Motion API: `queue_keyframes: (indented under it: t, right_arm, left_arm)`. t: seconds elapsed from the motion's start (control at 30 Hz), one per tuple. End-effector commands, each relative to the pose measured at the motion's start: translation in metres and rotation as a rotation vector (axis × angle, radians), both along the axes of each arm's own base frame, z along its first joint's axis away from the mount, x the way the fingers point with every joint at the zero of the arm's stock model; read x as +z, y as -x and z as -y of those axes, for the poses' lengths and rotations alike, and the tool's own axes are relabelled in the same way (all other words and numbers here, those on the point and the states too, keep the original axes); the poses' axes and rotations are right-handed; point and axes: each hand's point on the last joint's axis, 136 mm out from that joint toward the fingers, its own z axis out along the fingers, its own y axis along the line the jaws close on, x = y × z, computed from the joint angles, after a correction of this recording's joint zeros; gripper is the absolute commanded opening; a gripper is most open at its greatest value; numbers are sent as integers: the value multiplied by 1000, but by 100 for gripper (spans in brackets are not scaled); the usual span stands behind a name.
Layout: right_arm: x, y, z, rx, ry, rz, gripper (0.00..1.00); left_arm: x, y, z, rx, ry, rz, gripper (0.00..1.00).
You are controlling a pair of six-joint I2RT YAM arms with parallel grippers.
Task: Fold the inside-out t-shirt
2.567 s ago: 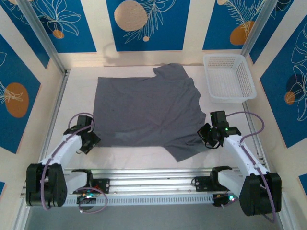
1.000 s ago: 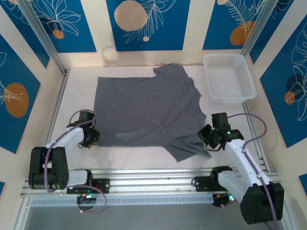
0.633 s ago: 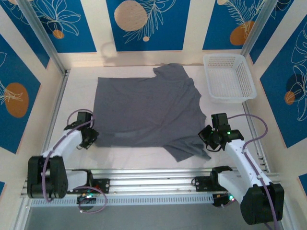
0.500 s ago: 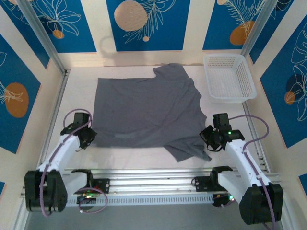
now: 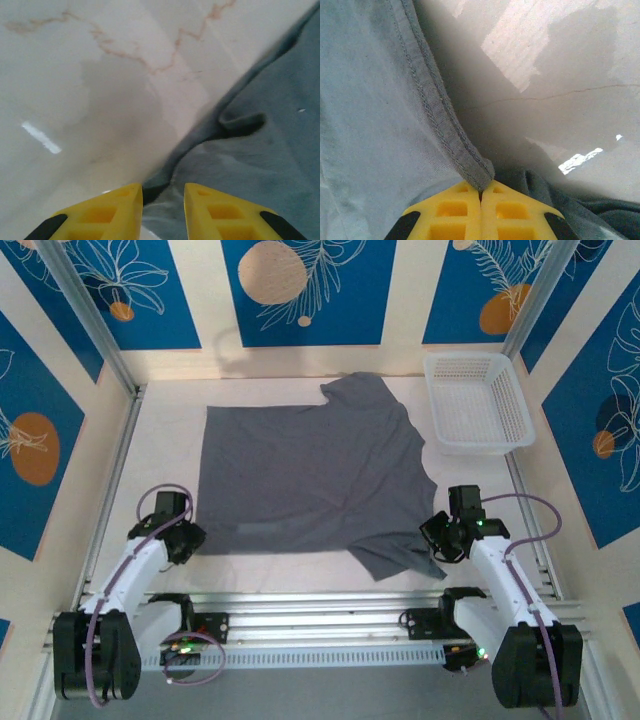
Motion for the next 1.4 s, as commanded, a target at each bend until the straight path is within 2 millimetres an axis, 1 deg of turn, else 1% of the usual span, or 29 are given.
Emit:
queue_keyframes:
  t: [0.0,0.1,0.17,0.27,0.43,0.5,0.57,0.63,0.77,0.93,1.0,1.1,1.13,1.2,1.27,1.37]
  right_arm:
    - [7,-3,-3,19,-17,28,0]
    - [8,-3,-4,21,-16,28,0]
    - [9,-3,-4,24,-17,30,0]
    - [8,-2,-5,26,-17,25,0]
    - [7,-2,-6,26,-18,24,0]
    - [7,-2,-6,25,-17,25,0]
    - [7,-1,-5,25,-10,23,0]
    - [5,3,-1,4,8,-1,0]
    - [-5,21,13,-64,44,-66,0]
    - [-14,33,13,-78,27,-79,0]
    - [-11,32,13,-78,29,-69,0]
    - [4,15,6,-26,1,12,0]
    - [13,7,4,-7,-7,43,0]
    - [30,-7,3,19,-3,90,0]
    - [46,-25,5,34,15,136,0]
    - [63,-49,10,48,52,171,0]
  left_arm:
    - [-1,-4,2,19,32,16,28]
    - [-10,2,-2,23,10,-40,28]
    - [-15,1,1,16,23,-42,27]
    - [-18,-5,7,8,59,-30,21]
    - [-15,-2,3,14,36,-37,13]
    - [-13,0,1,16,22,-32,8]
    - [-10,5,-2,18,7,-35,0]
    - [-7,13,-4,13,-10,-46,0]
    - [1,35,-14,22,-68,-62,0]
    - [5,50,-17,70,-70,-24,0]
    - [7,47,-13,73,-45,12,0]
    - [14,28,-3,36,6,95,0]
    - [18,21,-1,27,15,112,0]
    - [29,9,-2,14,5,131,0]
    - [45,-7,-5,-4,-27,149,0]
    - [63,-31,-10,-24,-62,171,0]
